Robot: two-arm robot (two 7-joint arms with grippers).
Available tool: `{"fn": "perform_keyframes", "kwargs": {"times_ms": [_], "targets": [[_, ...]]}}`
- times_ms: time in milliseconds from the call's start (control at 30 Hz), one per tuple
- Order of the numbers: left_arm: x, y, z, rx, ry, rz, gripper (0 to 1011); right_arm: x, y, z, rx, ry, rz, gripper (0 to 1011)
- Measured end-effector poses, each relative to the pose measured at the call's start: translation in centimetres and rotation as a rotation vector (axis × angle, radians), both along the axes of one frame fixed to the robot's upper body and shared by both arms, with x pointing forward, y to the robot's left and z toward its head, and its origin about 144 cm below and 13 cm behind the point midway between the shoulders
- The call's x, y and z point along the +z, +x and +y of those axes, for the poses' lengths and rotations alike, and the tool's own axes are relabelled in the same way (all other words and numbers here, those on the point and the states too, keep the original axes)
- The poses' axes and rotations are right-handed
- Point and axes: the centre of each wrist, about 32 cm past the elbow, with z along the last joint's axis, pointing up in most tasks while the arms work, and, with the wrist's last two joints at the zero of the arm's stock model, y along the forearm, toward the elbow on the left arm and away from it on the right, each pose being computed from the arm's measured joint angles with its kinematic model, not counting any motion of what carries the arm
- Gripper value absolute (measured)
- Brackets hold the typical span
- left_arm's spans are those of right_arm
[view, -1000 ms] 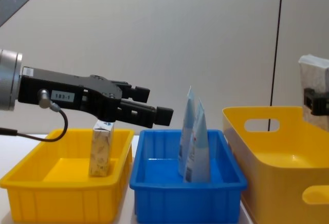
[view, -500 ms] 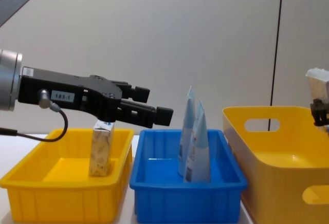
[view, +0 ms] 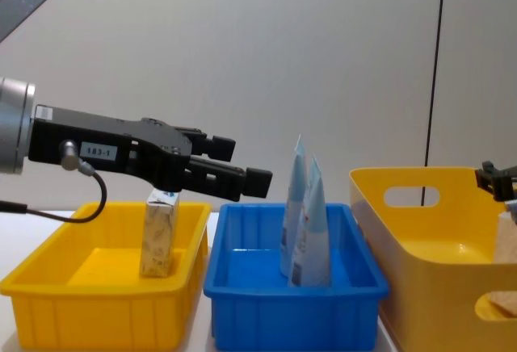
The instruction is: Bimanual collaborative sorting of washing and personal care products
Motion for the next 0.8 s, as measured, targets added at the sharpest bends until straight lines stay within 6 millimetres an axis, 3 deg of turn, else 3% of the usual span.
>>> {"fn": "perform_keyframes", "kwargs": {"times_ms": [100,333,800], "targets": [[0.0,0.0,0.0,0.0,0.0,0.0,1000,-0.05,0.08,0.06,-0.004,-0.003,0.0,857],[0.0,0.0,0.0,0.0,0.0,0.0,1000,-0.13,0.2,0.14,-0.011,-0.009,0.0,1003],[0.0,0.0,0.0,0.0,0.0,0.0,1000,-0.2,0.31,0.21,-0.017,-0.015,0.0,1003]]}}
